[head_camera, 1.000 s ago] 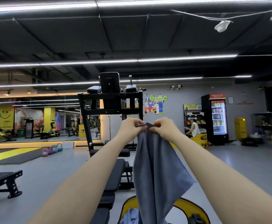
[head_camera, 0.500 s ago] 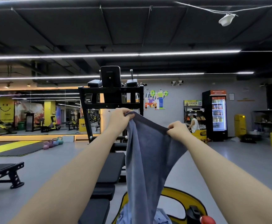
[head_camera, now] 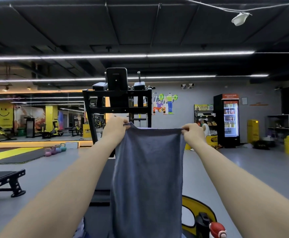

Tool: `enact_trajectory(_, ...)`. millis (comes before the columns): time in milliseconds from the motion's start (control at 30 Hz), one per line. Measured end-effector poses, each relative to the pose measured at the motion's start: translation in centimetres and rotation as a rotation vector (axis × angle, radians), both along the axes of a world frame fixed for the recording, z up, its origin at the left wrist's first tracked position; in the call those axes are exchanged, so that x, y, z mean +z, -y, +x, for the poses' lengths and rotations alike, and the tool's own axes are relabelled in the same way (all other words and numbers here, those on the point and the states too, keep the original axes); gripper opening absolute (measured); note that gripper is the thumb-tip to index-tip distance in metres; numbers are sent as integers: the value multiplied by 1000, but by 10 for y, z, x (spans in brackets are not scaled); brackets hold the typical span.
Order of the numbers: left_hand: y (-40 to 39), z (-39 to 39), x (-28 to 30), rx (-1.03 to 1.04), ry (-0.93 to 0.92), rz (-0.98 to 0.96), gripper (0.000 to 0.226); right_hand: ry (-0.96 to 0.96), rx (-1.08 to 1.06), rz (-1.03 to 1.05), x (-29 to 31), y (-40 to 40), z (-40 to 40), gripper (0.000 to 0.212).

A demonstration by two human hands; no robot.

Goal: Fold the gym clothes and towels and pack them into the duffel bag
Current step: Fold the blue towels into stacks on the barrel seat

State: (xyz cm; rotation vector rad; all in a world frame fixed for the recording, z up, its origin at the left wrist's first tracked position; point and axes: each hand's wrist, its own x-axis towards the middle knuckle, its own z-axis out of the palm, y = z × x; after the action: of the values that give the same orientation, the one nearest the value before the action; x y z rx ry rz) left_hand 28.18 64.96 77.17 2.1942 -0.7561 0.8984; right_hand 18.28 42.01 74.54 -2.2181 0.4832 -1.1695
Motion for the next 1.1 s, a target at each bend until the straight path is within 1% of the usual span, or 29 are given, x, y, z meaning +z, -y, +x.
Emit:
enact_trajectory(133, -8, 1, -2, 29, -42, -61, 20, 149, -18, -4, 2, -3, -12, 22)
enact_trajectory(200, -13, 4, -3, 38, -63, -74, 20, 195, -21, 7, 5, 0, -19, 22)
enact_trajectory(433, -18, -3, -9, -38, -102, -206, 29, 212, -43, -22, 6, -1, -43, 24)
enact_trajectory(567, -16, -18, -11, -77, -91, -222, 23, 250, -73, -9, -1, 4, -53, 24)
enact_trajectory(667, -18, -27, -12, -123, -102, -275, 18, 279, -88, 0, -2, 8, -62, 20)
enact_trajectory(767, -19, -36, -13, -145, -97, -321, 18, 282, -92, -2, -1, 8, -72, 19)
enact_trajectory(967, -16, -45, -19, -135, -184, -283, 31, 279, -91, -24, -5, 11, -85, 17)
enact_trajectory(1100, -15, -47, -33, -135, -201, -229, 30, 244, -83, -43, -19, 18, -87, 18)
